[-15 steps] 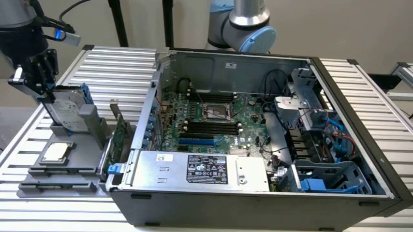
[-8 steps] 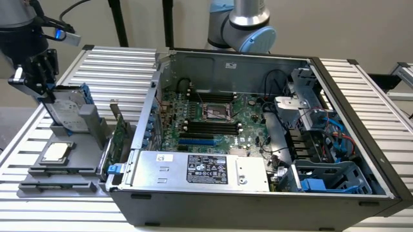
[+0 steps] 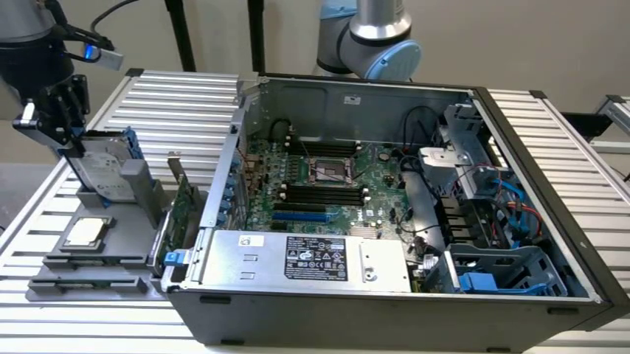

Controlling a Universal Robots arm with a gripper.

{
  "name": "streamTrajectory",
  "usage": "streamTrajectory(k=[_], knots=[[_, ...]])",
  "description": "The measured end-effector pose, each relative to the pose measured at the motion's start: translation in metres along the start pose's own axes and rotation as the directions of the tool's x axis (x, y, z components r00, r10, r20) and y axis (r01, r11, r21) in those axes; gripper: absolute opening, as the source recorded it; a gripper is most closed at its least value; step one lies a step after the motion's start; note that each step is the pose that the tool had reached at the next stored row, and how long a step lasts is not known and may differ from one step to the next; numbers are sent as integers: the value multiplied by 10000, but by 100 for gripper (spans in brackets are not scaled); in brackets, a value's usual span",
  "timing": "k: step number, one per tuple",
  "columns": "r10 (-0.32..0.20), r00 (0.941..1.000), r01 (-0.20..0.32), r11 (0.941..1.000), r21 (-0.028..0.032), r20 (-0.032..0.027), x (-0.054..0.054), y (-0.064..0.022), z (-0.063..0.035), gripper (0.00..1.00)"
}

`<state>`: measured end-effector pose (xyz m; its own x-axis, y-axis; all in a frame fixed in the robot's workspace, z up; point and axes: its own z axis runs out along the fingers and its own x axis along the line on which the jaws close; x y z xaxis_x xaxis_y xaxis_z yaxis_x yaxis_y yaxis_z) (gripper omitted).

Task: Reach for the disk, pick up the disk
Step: 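Pick up the disk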

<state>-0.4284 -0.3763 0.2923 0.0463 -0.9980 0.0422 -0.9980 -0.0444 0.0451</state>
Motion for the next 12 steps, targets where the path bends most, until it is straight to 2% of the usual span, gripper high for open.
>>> streamTrajectory(k=[12], knots=[[0,10000,0,10000,11,0,1,0,-4,33]])
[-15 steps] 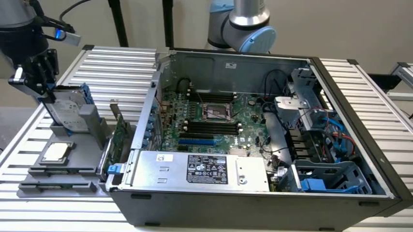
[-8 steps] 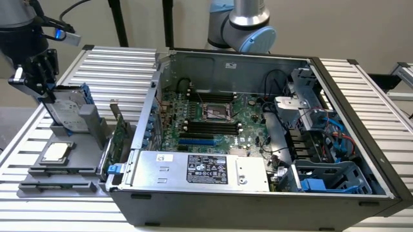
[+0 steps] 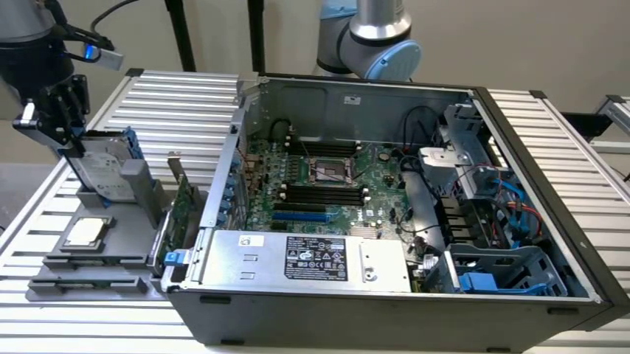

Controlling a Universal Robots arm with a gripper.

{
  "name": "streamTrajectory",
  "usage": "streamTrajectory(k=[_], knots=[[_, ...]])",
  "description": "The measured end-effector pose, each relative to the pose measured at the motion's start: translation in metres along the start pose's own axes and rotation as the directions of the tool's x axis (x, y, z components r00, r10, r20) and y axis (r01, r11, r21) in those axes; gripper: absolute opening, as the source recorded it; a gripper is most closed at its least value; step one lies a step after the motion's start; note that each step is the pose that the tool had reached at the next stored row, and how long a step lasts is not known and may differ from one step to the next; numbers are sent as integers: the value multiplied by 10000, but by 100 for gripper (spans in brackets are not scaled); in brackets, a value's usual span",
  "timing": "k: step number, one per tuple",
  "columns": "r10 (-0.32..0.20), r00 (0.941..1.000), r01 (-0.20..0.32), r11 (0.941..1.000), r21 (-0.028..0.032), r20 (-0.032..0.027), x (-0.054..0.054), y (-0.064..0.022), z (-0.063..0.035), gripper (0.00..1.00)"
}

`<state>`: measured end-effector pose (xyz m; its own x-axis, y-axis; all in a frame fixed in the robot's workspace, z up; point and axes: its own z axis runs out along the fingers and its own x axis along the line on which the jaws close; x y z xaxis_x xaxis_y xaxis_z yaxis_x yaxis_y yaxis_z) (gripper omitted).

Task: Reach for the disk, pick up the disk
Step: 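Pick up the disk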

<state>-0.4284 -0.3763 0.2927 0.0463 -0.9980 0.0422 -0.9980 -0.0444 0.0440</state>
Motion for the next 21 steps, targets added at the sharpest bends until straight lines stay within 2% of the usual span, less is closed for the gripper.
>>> streamTrajectory(k=[3,10,21], knots=[[1,10000,-1,10000,-1,4,1,2,-41,33],[0,10000,0,10000,1,28,9,10,-219,33],[-37,9999,37,10000,4,103,27,25,-634,33]])
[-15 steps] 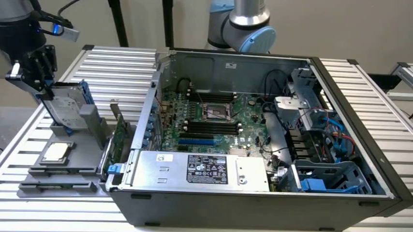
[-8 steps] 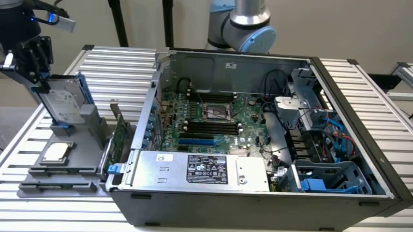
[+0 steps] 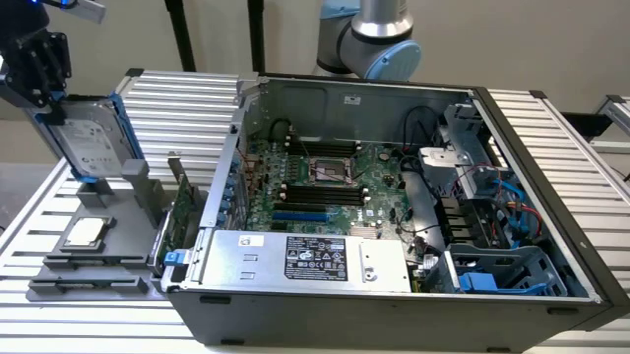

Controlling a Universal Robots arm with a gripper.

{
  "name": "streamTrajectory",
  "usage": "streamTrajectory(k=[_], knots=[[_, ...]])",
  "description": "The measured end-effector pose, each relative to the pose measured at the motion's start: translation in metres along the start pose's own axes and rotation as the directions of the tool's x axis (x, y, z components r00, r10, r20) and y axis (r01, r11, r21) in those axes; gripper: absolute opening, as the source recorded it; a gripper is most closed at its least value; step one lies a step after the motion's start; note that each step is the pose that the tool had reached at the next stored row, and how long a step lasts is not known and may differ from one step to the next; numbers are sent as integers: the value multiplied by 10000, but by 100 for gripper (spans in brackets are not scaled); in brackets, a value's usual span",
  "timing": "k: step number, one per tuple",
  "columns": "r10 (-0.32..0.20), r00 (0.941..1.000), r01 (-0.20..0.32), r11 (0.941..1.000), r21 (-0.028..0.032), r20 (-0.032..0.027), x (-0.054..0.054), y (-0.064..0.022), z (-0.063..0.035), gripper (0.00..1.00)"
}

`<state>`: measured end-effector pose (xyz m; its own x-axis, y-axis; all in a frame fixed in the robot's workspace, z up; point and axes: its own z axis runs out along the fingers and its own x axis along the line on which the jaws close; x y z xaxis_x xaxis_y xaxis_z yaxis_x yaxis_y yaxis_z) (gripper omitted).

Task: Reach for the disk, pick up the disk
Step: 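Pick up the disk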

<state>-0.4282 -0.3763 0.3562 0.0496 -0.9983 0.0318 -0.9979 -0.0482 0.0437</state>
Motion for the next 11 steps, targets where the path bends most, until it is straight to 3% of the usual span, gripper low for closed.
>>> streamTrajectory(k=[8,11], knots=[[-35,10000,35,10000,5,61,13,-36,-334,33],[-35,10000,35,10000,3,73,21,-90,-472,33]])
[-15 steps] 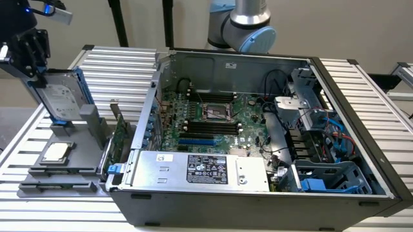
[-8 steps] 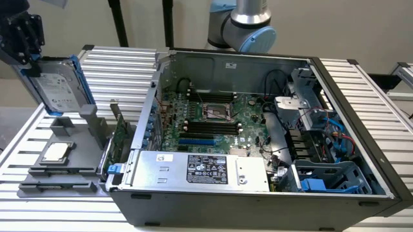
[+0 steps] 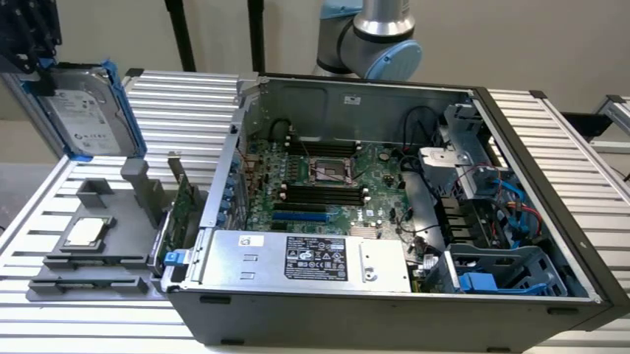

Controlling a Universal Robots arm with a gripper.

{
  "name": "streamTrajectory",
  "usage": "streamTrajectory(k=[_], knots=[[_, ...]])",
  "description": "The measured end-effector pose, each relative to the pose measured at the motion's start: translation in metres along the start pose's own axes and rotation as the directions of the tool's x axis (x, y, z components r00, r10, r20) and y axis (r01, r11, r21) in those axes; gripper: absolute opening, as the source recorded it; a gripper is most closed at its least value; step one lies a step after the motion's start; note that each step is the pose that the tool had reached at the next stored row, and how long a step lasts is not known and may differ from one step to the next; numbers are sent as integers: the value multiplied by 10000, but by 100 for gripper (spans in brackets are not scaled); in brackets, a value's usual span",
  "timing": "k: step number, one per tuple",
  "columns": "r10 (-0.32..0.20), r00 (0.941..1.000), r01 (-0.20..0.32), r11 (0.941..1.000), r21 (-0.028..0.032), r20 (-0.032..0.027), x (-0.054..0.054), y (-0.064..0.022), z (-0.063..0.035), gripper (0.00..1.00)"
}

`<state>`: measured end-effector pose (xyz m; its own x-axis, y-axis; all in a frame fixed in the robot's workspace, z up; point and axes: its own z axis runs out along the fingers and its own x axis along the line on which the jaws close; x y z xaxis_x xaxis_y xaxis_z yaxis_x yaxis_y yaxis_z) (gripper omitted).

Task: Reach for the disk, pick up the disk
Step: 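Pick up the disk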

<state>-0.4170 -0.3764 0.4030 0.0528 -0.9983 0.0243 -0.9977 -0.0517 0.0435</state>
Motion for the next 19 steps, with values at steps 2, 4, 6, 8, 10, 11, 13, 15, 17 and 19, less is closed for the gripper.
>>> streamTrajectory(k=[2,4,6,8,10,11,13,15,17,19], knots=[[-1,10000,1,10000,-9,20,7,-77,-91,33],[-6,10000,6,10000,-26,46,16,-164,-183,33],[-9,10000,10,10000,-41,72,25,-252,-274,33],[-10,10000,11,10000,-57,98,34,-340,-368,33],[-12,9999,13,10000,-78,126,44,-426,-454,33],[-14,9999,15,10000,-88,142,49,-471,-497,33],[-15,9998,17,9999,-110,176,59,-555,-576,33],[-16,9998,19,9999,-135,211,70,-642,-656,33],[-19,9997,23,9999,-161,246,83,-729,-734,33],[-19,9996,25,9998,-187,278,94,-818,-813,33]])
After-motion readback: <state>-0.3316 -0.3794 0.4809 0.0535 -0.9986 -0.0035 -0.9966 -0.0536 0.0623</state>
